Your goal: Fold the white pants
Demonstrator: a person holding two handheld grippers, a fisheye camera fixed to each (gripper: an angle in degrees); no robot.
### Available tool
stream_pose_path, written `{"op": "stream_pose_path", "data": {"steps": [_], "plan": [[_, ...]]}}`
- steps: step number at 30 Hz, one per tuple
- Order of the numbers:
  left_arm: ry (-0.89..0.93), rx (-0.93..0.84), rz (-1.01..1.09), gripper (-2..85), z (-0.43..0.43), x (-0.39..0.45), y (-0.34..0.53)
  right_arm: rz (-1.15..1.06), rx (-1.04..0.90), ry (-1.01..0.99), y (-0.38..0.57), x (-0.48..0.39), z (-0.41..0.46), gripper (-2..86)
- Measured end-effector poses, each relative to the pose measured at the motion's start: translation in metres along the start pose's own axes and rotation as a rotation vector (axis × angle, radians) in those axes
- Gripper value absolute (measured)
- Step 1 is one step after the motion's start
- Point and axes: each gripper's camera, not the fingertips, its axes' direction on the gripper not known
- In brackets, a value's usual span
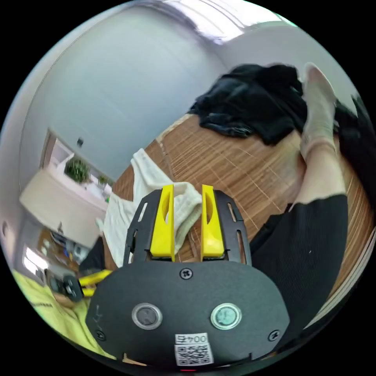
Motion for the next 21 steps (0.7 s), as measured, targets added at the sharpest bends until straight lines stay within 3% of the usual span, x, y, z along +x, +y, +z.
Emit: {"op": "stream_pose_path", "data": {"steps": [5, 9, 11, 15, 16, 19, 21], "plan": [[-0.156, -0.192, -0.090, 7.5, 0.068, -0.061, 0.080, -0.546, -0.192, 0.082, 0.065, -0.183, 0.020, 9.1], [-0.157, -0.283, -0.178, 5.6, 0.113, -0.090, 0.132, -0.778, -0.376, 0.136, 0.116, -0.279, 0.069, 9.2], [-0.099, -0.217, -0.204, 3.8, 0.114, -0.092, 0.145, -0.871, -0.434, 0.169, 0.136, -0.324, 0.095, 8.4], [-0.151, -0.207, -0.246, 1.7, 0.117, -0.076, 0.161, -0.956, -0.735, 0.283, 0.169, -0.348, 0.156, 7.6], [-0.186, -0.208, -0.218, 1.4, 0.118, -0.068, 0.165, -0.943, -0.636, 0.247, 0.169, -0.352, 0.146, 7.5], [-0.250, -0.203, -0.161, 1.0, 0.119, -0.054, 0.173, -0.827, -0.659, 0.170, 0.150, -0.355, 0.128, 7.0], [-0.274, -0.189, -0.137, 0.8, 0.119, -0.048, 0.184, -0.724, -0.535, 0.141, 0.129, -0.359, 0.090, 7.5]]}}
